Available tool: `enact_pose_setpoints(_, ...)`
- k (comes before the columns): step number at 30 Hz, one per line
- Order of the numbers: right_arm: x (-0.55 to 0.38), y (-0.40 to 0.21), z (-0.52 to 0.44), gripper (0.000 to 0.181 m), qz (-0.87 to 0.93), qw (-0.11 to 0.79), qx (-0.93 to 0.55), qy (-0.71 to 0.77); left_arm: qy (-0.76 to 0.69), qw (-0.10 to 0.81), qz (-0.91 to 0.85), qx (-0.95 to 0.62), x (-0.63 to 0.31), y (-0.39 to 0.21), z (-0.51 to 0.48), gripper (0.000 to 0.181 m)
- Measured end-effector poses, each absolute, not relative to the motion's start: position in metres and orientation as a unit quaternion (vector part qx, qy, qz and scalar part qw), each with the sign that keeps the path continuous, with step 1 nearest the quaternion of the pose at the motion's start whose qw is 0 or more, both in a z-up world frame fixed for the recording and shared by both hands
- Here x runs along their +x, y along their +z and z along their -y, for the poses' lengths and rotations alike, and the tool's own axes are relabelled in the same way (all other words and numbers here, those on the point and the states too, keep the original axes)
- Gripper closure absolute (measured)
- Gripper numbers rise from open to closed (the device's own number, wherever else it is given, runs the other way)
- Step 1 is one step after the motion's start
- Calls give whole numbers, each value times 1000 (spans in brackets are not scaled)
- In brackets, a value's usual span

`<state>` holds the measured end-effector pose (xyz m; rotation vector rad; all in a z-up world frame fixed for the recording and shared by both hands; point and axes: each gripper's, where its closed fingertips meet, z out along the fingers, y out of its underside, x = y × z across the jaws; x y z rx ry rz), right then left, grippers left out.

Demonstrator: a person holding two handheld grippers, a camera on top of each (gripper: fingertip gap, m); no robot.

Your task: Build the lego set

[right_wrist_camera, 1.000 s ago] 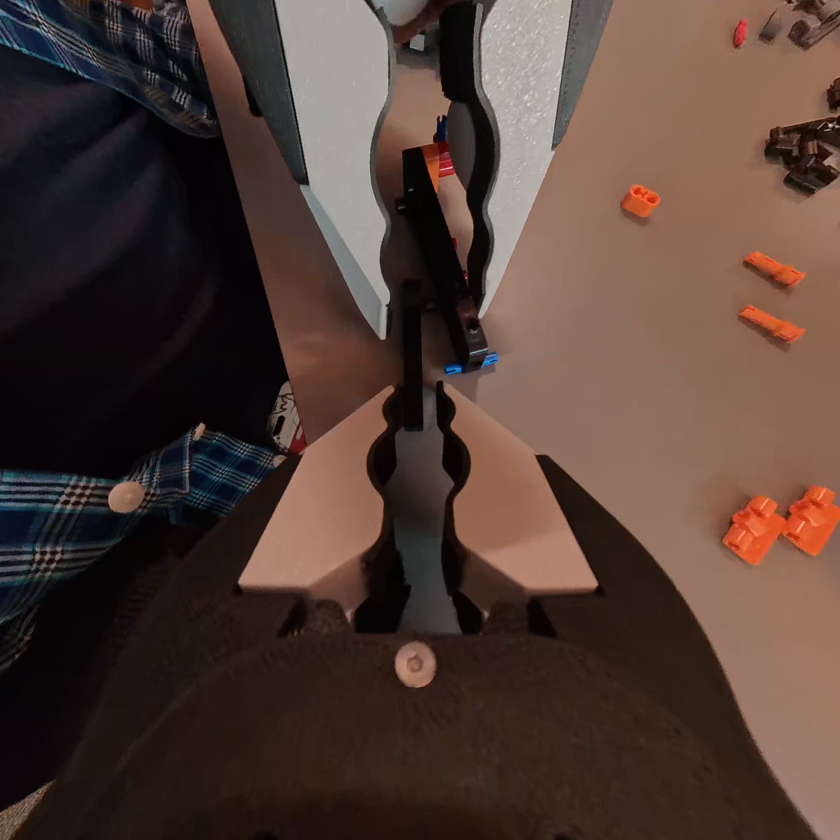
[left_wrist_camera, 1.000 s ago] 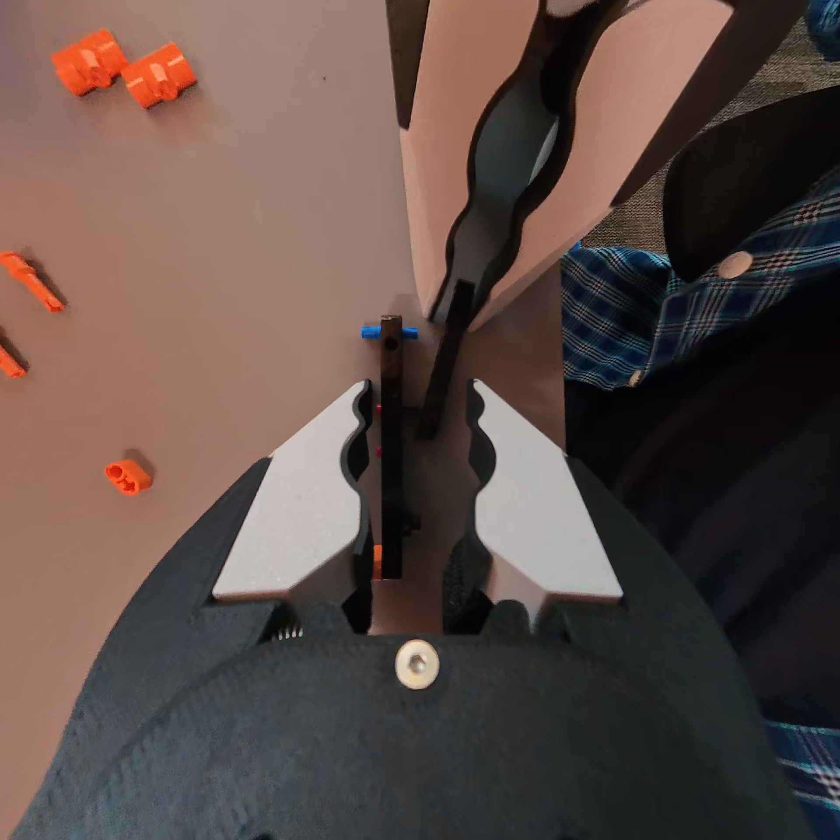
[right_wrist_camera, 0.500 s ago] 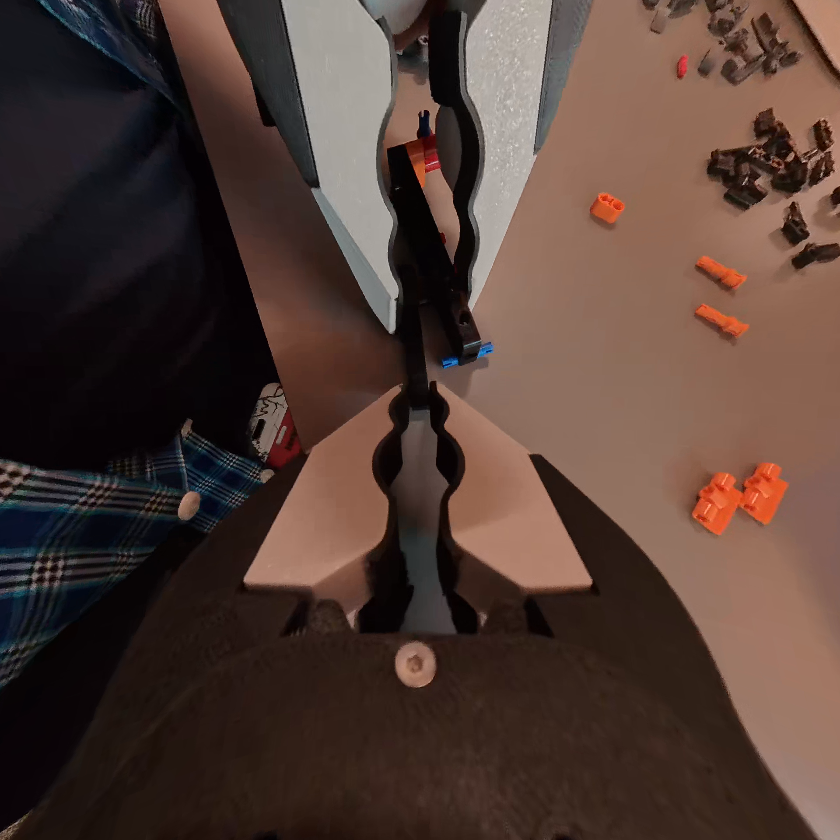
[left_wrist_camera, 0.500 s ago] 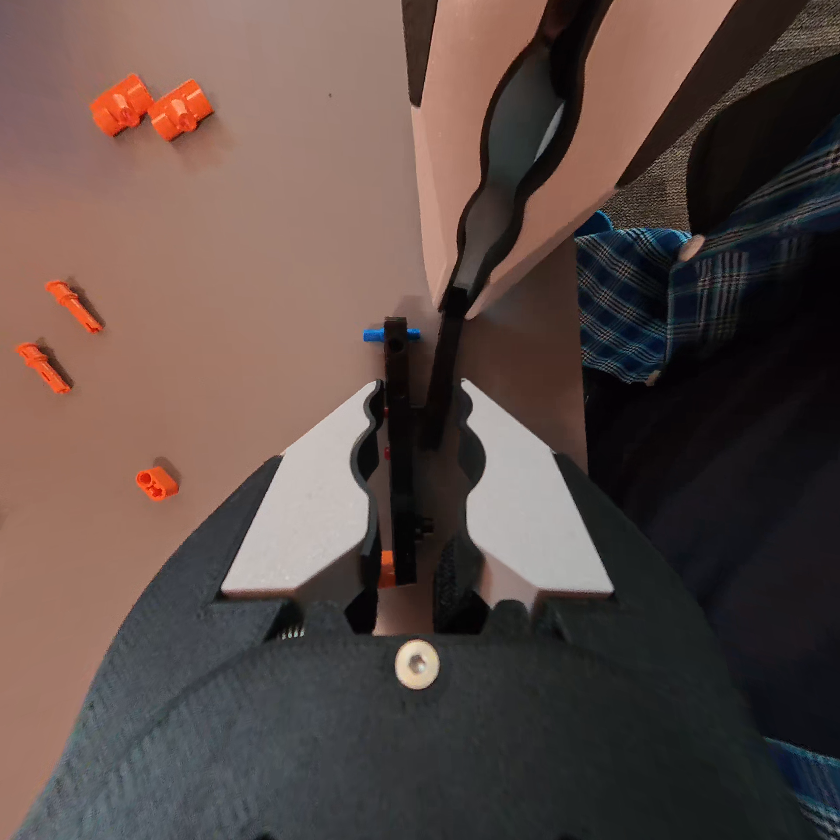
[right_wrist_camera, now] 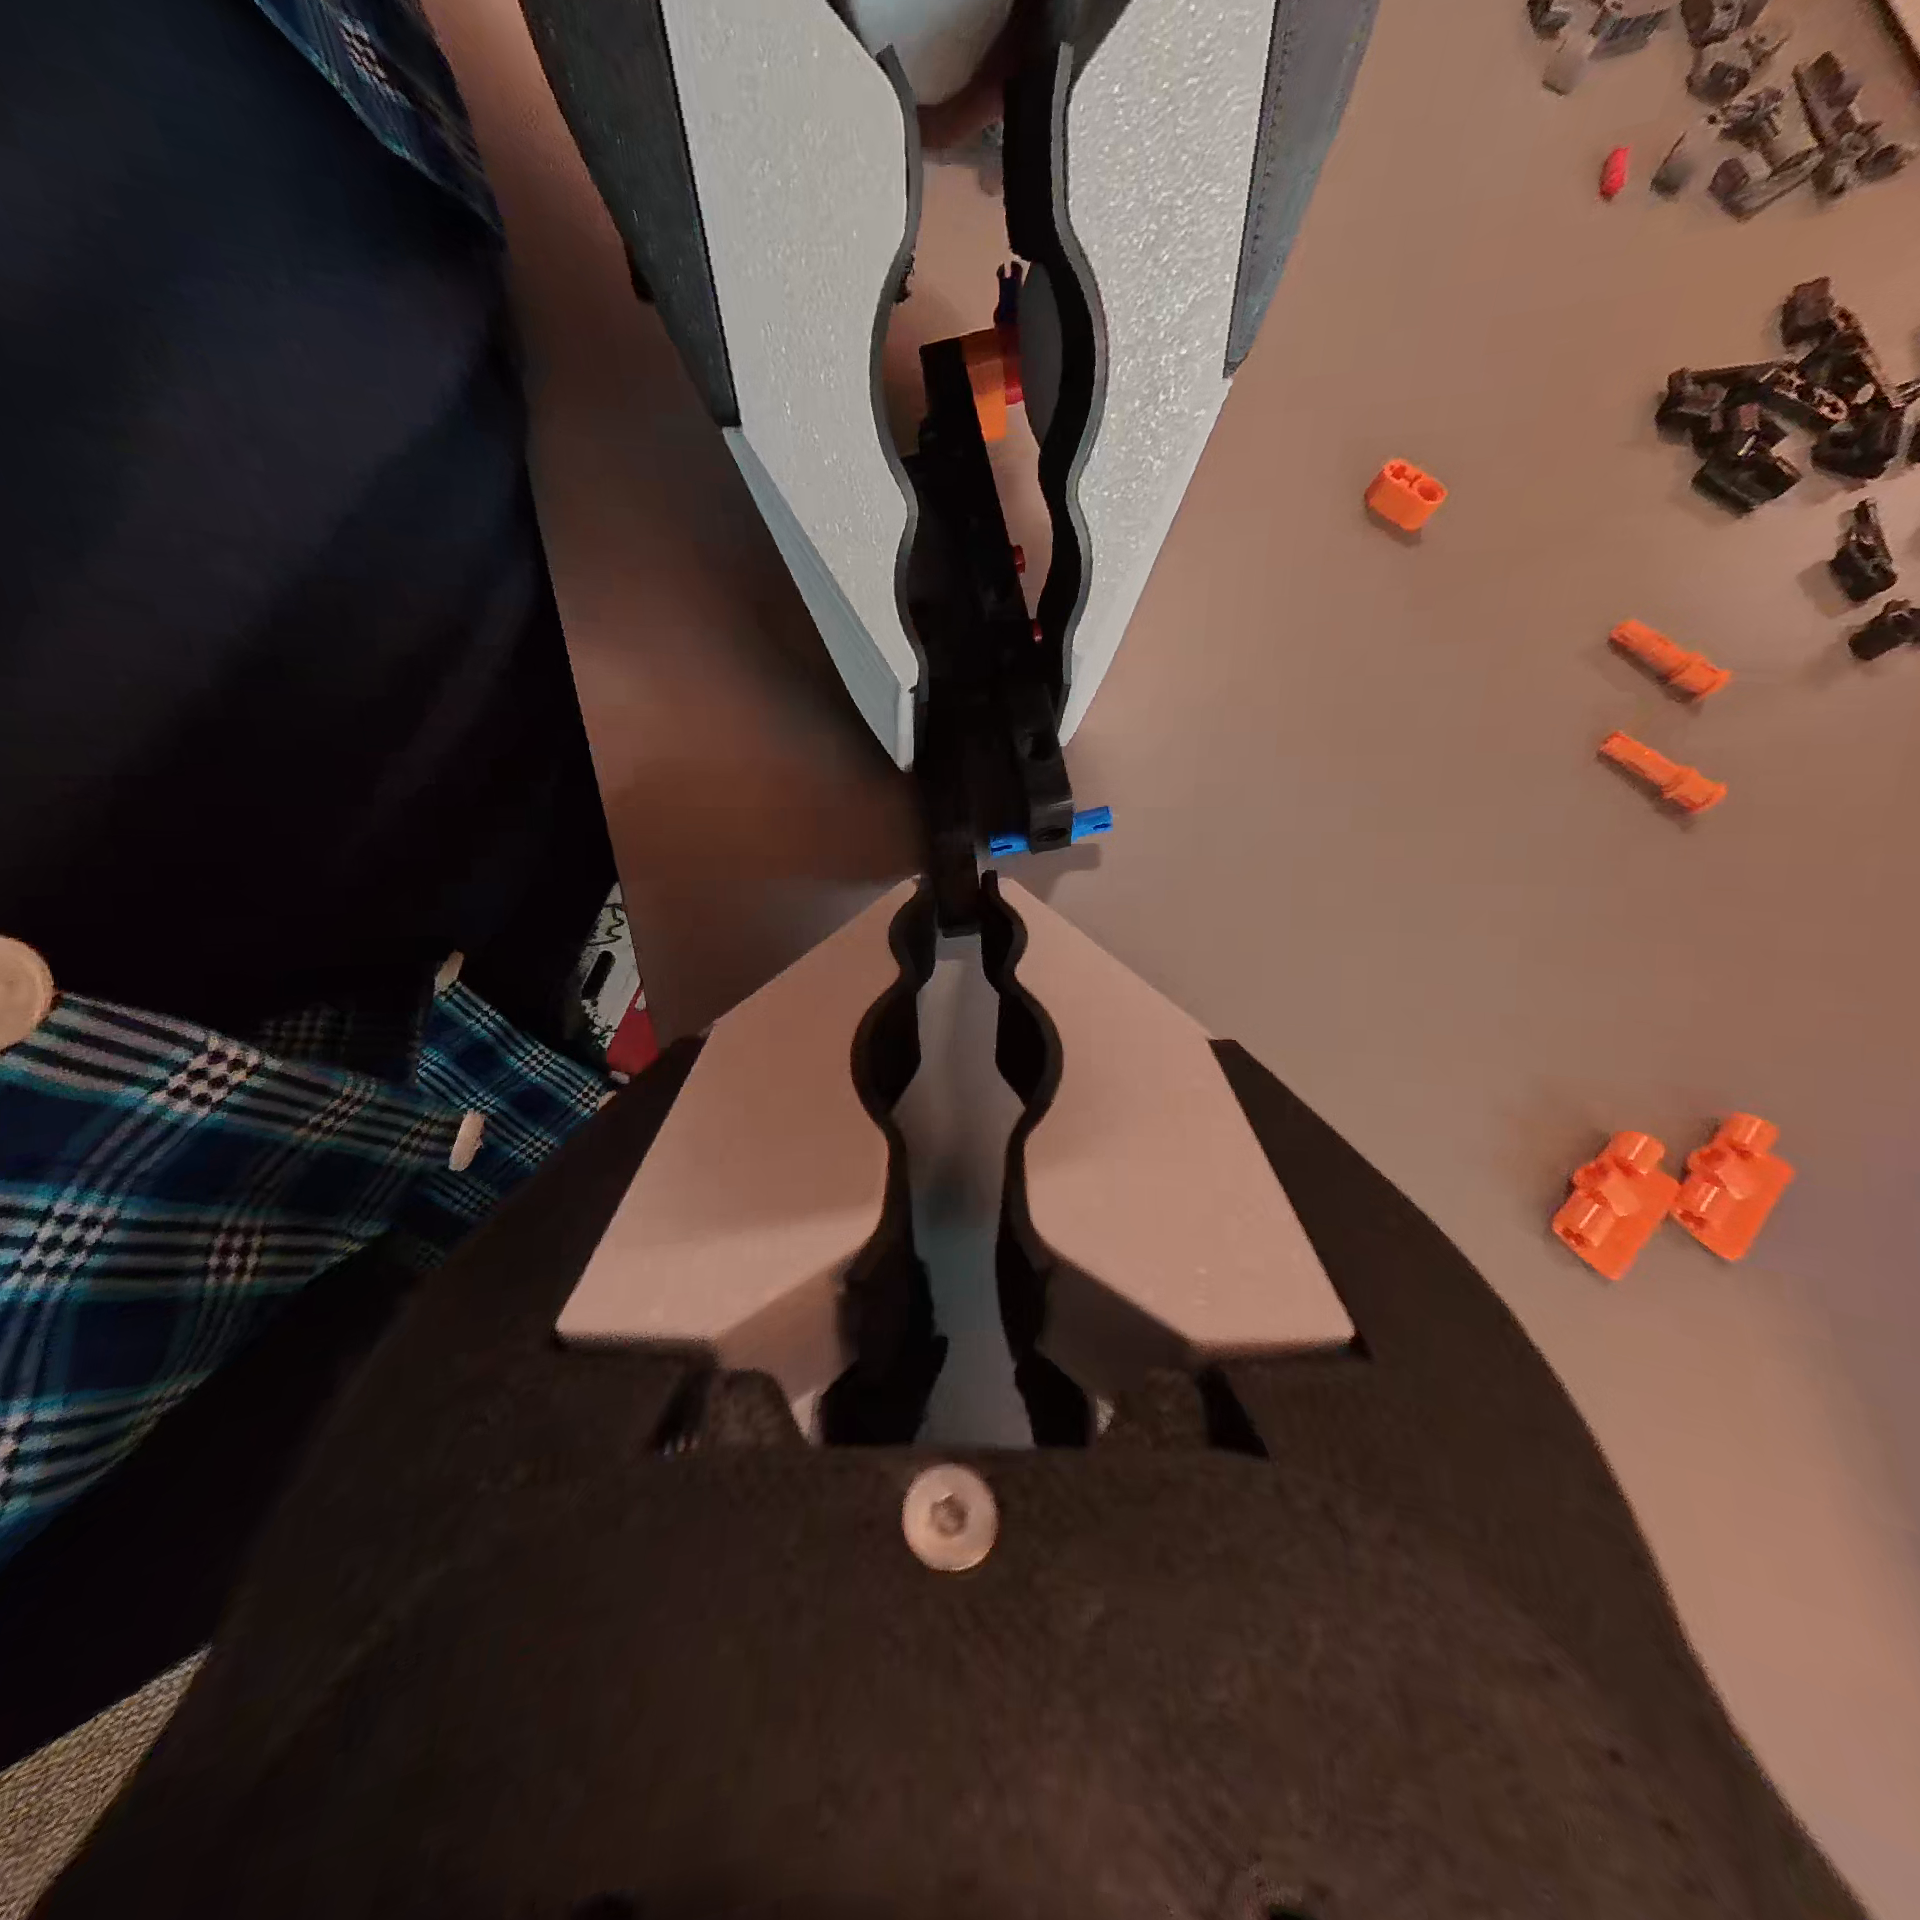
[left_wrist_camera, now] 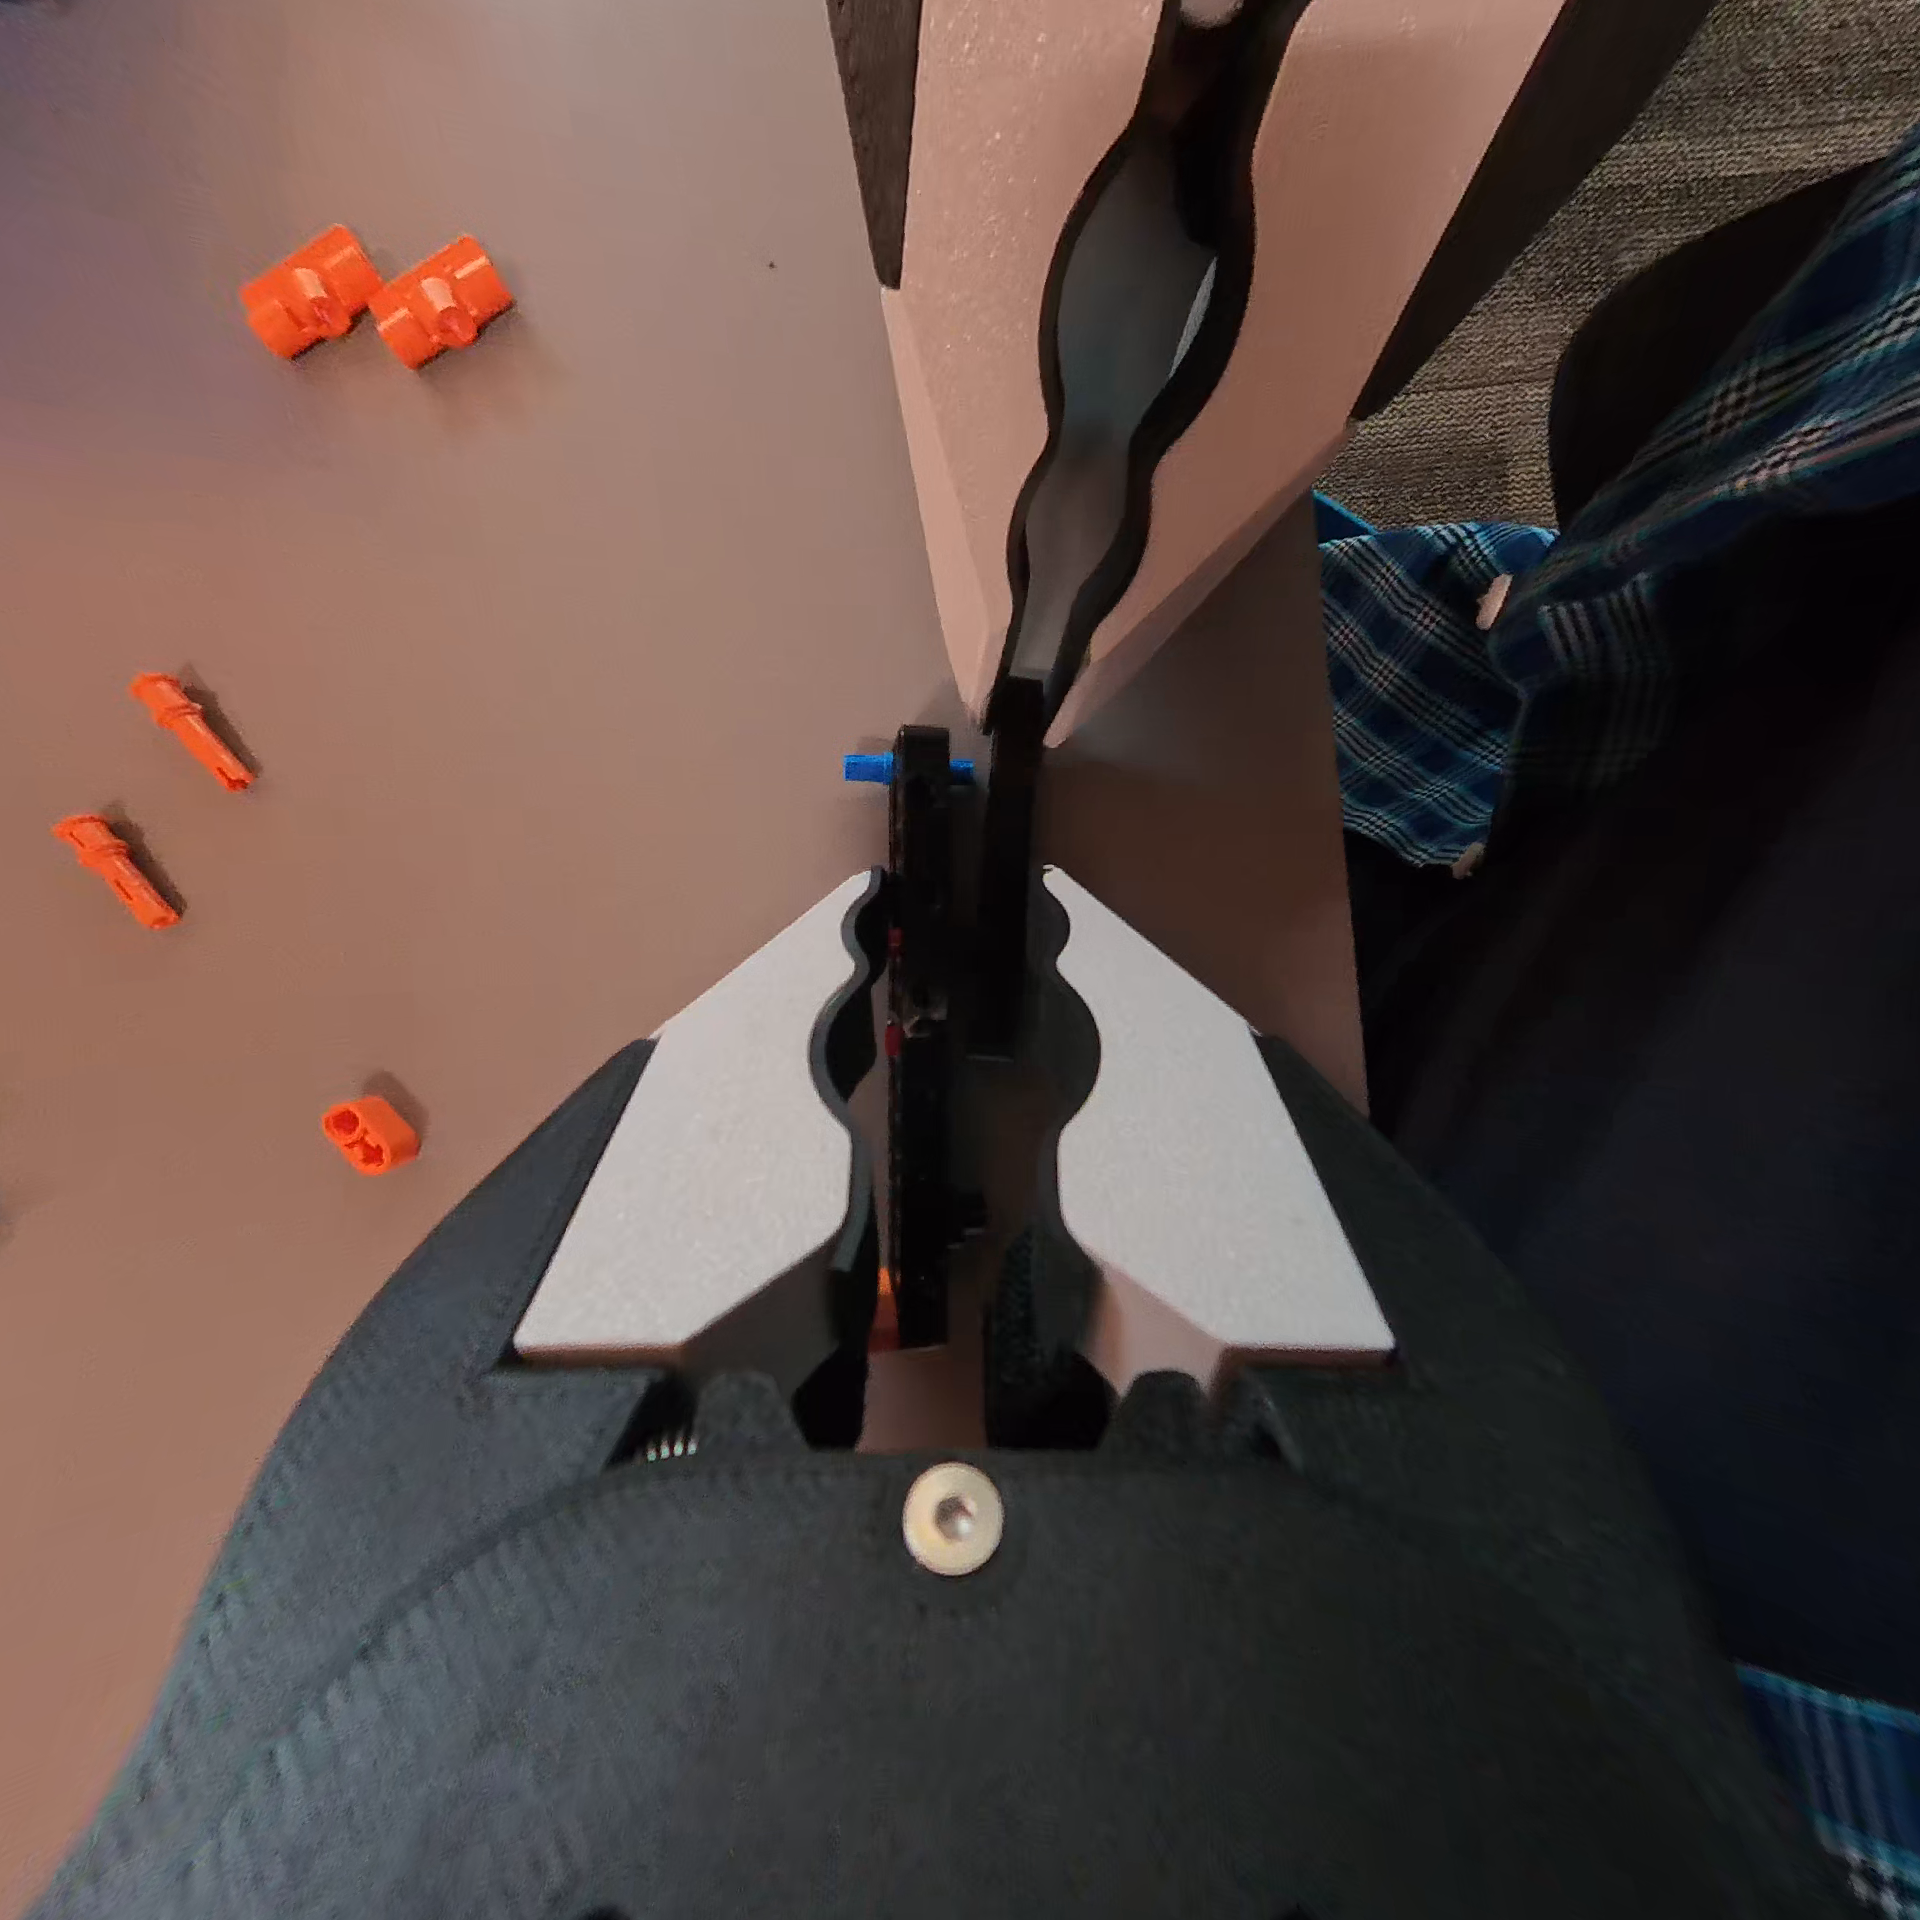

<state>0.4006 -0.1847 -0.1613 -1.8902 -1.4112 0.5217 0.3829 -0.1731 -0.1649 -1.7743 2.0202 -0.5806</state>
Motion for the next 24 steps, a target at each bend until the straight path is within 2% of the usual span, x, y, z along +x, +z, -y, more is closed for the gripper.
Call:
enact_pose_setpoints(10, 403, -162, 182, 176, 541, 346, -736, 212, -233, 175, -710, -641, 384, -164, 173, 153)
enact_pose_setpoints(24, 404, -161, 177, 175, 533, 362, -741, 191, -196, 195, -735, -619, 384, -165, 169, 156)
